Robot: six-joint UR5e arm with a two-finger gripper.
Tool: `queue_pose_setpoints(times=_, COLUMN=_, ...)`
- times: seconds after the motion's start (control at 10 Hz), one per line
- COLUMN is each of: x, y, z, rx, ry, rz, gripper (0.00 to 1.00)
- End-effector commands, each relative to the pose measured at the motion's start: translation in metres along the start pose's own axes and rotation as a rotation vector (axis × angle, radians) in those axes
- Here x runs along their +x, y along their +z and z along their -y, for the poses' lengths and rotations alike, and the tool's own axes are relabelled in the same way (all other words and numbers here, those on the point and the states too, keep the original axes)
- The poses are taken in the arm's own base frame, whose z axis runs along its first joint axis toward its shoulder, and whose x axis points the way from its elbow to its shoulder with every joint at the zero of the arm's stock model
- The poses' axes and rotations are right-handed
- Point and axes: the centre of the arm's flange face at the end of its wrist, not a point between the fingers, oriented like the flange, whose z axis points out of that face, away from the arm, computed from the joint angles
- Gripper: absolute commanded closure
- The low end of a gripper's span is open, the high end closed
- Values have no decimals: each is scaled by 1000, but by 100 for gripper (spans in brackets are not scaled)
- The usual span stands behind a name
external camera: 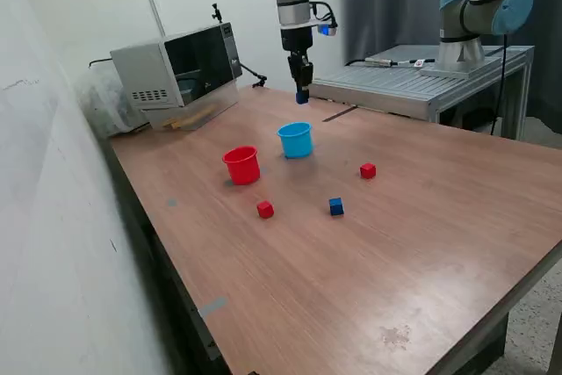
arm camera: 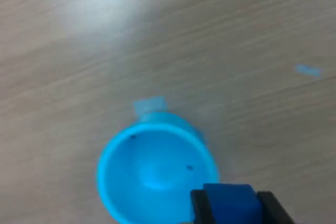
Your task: Place red objects in the red bin, and blue objects in the blue bin.
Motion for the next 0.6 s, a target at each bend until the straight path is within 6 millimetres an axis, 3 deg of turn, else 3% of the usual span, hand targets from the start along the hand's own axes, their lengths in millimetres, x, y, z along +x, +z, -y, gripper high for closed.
queue_pose_setpoints(times=0.0, x=-26, y=39, z=-16, rx=53, ry=40, rz=6, gripper=100)
queue_pose_setpoints(times=0.4, x=-27, y=43, z=-19, rx=32, ry=44, rz=5, gripper=100)
queue_pose_setpoints(times=0.5, x=-27, y=42, z=-19, rx=26, ry=44, rz=3, gripper=0)
